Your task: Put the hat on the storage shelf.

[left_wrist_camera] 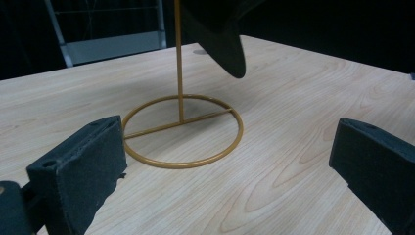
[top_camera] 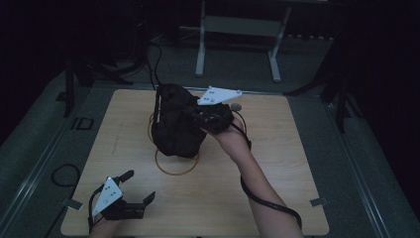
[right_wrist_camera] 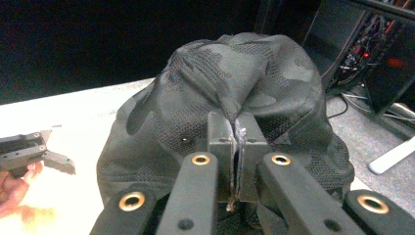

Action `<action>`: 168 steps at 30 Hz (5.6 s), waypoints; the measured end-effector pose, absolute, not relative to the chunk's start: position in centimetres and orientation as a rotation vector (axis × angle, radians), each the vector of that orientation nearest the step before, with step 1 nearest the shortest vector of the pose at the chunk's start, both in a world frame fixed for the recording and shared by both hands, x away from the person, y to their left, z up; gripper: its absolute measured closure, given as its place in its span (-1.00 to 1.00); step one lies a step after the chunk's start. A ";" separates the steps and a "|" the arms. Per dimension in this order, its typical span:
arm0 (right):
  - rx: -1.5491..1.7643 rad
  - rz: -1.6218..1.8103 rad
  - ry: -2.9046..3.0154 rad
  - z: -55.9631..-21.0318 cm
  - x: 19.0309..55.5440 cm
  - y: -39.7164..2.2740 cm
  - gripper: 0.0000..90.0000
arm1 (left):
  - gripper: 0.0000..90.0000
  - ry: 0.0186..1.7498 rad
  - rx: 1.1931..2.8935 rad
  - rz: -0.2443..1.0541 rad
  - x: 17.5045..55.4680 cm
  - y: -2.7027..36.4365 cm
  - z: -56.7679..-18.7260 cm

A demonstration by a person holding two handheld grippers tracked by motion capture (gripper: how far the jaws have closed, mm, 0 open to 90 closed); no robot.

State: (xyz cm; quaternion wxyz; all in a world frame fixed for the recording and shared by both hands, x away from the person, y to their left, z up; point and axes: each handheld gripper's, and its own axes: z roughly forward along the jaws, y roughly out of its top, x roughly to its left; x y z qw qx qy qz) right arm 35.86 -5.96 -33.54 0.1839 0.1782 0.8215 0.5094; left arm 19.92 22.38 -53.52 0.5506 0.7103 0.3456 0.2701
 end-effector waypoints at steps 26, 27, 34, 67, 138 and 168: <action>0.496 1.450 2.376 -34.5 36.4 -3.3 0.22 | -0.98 0.817 1.672 0.606 20.0 22.5 -53.8; 0.501 1.452 2.376 -34.4 36.4 -3.4 0.20 | -0.98 0.817 1.672 0.605 20.0 22.5 -53.8; 0.514 1.457 2.381 -34.2 36.4 -3.9 -0.12 | -0.98 0.817 1.670 0.603 20.0 22.4 -53.8; 0.505 1.504 2.369 -38.1 34.1 -10.6 -0.71 | -0.98 0.807 1.733 0.569 20.3 21.5 -54.4; 0.548 1.367 2.506 -53.5 28.9 -19.2 -0.69 | -0.98 0.830 1.772 0.527 20.8 21.6 -55.2; 0.730 1.320 2.407 -54.3 27.8 -26.5 -0.69 | -0.98 0.845 1.755 0.525 20.8 21.8 -55.1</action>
